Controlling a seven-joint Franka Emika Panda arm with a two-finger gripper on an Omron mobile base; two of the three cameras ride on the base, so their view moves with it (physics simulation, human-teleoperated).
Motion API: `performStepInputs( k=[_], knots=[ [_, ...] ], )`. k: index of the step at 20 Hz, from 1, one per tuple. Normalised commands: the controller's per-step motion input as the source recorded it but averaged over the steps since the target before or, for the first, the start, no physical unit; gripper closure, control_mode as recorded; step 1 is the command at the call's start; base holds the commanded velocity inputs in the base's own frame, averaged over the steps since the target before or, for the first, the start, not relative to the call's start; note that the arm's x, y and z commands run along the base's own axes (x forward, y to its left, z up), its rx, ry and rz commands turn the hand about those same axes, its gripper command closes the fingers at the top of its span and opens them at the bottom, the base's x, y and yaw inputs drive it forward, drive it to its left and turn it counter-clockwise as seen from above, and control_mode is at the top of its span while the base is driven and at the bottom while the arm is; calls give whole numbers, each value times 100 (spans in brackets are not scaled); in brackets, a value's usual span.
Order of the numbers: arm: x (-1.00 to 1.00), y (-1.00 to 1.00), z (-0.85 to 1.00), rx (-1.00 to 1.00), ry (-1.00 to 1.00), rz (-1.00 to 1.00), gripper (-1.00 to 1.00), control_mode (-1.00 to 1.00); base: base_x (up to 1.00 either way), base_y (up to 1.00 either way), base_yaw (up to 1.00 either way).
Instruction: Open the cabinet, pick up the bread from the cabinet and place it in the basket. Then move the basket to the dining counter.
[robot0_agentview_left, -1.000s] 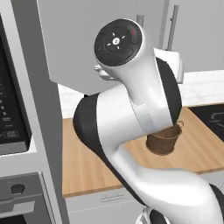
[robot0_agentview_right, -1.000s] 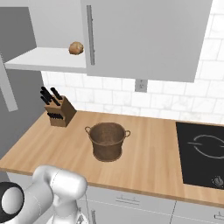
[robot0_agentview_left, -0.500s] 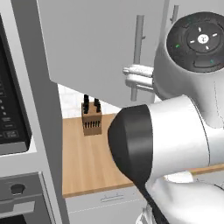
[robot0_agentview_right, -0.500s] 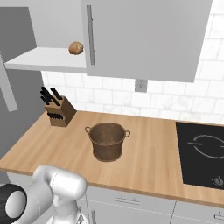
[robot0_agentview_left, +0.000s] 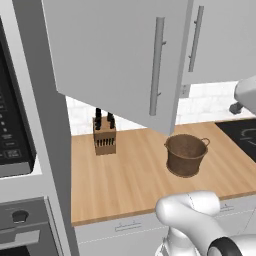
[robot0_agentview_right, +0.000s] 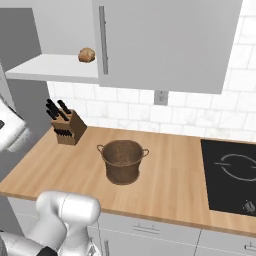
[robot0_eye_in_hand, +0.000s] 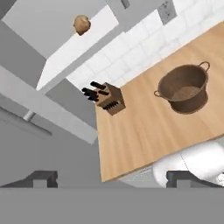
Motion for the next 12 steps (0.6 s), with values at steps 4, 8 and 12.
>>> performStepInputs(
  k=[4, 8, 12],
  knots=[
    [81, -28, -47, 58, 24, 41, -100, -100, 0, 0, 0],
    [100, 6, -11, 51, 38, 26, -100, -100, 0, 0, 0],
    [86, 66, -6, 22, 34, 17, -100, -100, 0, 0, 0]
  ],
)
